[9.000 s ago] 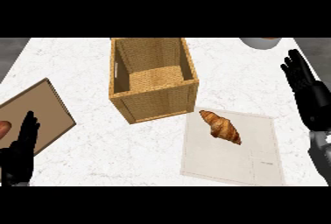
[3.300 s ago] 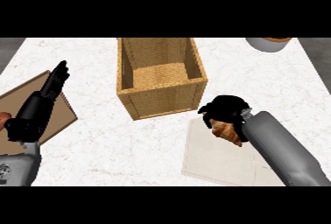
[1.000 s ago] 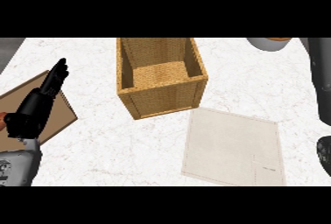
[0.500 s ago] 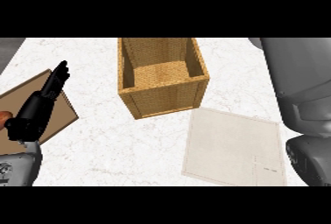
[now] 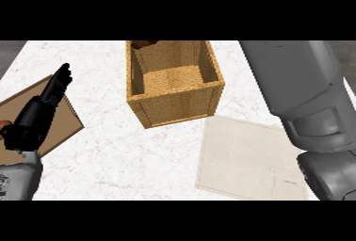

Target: Pick the croissant from the placemat and place it in the basket

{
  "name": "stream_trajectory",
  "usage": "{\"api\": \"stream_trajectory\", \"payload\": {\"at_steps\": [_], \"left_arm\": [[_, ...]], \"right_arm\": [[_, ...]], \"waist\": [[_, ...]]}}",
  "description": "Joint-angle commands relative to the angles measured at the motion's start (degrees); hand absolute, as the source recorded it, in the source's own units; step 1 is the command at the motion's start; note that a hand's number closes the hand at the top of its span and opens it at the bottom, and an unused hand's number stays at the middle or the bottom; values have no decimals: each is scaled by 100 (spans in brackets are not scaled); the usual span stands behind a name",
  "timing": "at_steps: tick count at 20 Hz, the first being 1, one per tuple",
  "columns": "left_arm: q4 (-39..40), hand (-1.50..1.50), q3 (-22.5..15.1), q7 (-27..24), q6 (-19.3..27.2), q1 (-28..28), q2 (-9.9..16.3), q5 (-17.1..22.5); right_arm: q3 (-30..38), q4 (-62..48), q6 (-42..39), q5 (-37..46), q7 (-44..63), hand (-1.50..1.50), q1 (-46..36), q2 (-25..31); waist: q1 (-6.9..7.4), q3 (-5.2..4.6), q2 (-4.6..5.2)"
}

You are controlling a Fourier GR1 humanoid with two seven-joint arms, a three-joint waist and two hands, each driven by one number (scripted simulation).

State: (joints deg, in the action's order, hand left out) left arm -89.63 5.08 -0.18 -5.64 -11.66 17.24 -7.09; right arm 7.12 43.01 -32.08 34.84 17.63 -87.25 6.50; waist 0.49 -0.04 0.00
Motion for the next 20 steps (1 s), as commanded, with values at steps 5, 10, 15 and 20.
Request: {"api": "stream_trajectory", "payload": {"at_steps": [5,10,15,20], "left_arm": [[12,0,44,114,-132,-55,-9,85],[90,0,161,-40,-103,-57,-17,82],[-110,0,-98,-135,-3,136,-228,-115],[-26,0,79,127,-193,-214,4,23]], "right_arm": [[-912,-54,73,838,-530,150,242,172],[-630,-338,-371,540,-589,-150,181,160],[-324,-743,-256,320,-665,-150,182,13],[654,-506,376,-411,-115,-150,-128,-237]], "waist": [[35,0,20],[20,1,10],[94,-1,35],[52,3,-1]]}}
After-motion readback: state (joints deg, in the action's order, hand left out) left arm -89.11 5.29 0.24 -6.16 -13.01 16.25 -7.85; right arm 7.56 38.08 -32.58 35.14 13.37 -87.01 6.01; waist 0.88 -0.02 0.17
